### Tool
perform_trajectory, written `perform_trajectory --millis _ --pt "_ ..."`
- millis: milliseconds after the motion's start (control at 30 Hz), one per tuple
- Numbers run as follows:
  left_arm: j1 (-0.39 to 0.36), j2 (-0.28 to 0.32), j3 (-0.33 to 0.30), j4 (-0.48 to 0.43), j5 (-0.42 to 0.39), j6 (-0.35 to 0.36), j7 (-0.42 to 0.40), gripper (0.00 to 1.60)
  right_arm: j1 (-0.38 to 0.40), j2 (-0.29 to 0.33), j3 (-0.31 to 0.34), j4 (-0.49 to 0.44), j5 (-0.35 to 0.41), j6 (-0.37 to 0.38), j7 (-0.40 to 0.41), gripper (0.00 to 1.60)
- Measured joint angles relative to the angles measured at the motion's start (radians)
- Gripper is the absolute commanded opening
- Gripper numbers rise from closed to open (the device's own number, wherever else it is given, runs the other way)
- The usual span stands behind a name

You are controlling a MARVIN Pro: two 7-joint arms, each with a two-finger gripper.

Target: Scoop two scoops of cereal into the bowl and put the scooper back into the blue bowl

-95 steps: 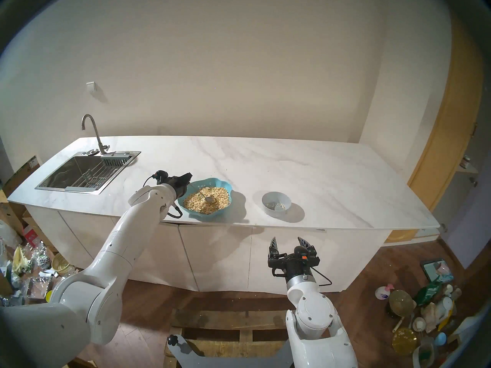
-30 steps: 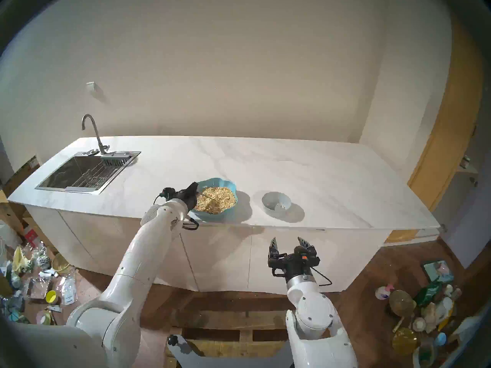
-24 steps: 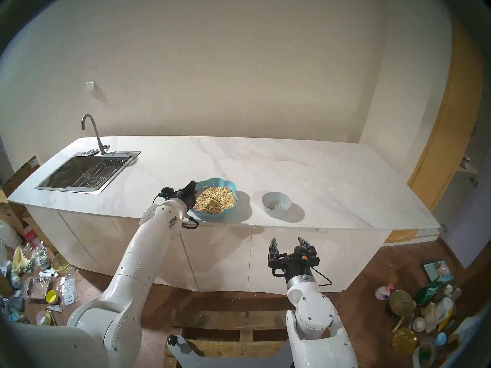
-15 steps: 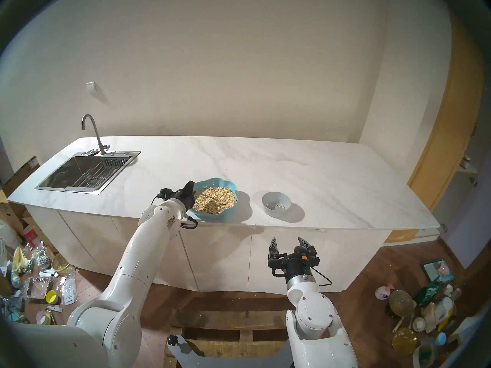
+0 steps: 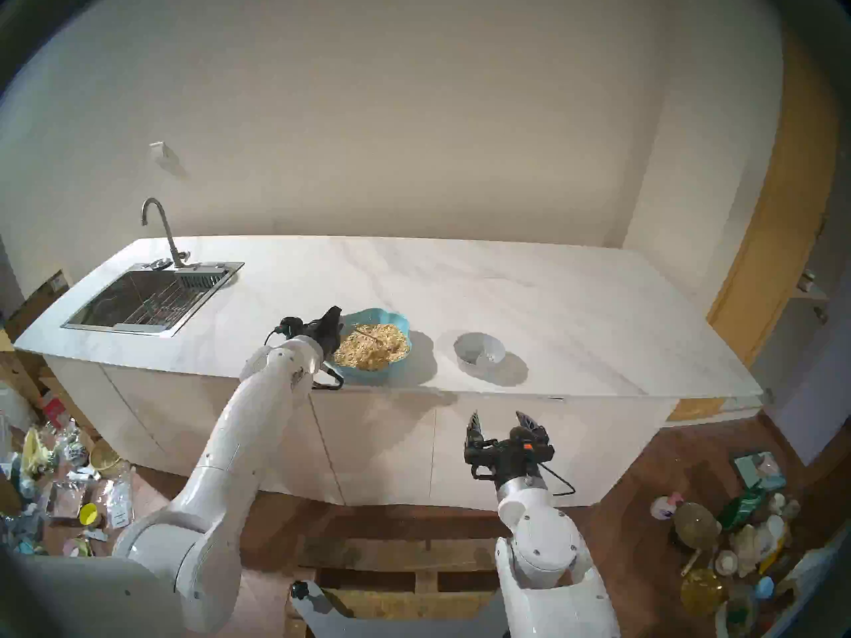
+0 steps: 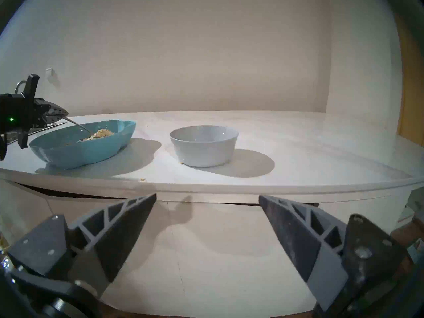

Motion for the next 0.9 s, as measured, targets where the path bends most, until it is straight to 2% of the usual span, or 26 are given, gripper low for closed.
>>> perform_trajectory --millis 433,900 --pt "-0.035 0.010 0.021 -0.005 0.000 0.007 0.008 0.00 0.000 0.000 0.000 0.000 0.000 0.000 0.000 1.60" --pt "-0.081 -0.018 0.065 0.037 0.001 0.003 0.007 0.00 0.000 0.000 0.000 0.000 0.000 0.000 0.000 1.60"
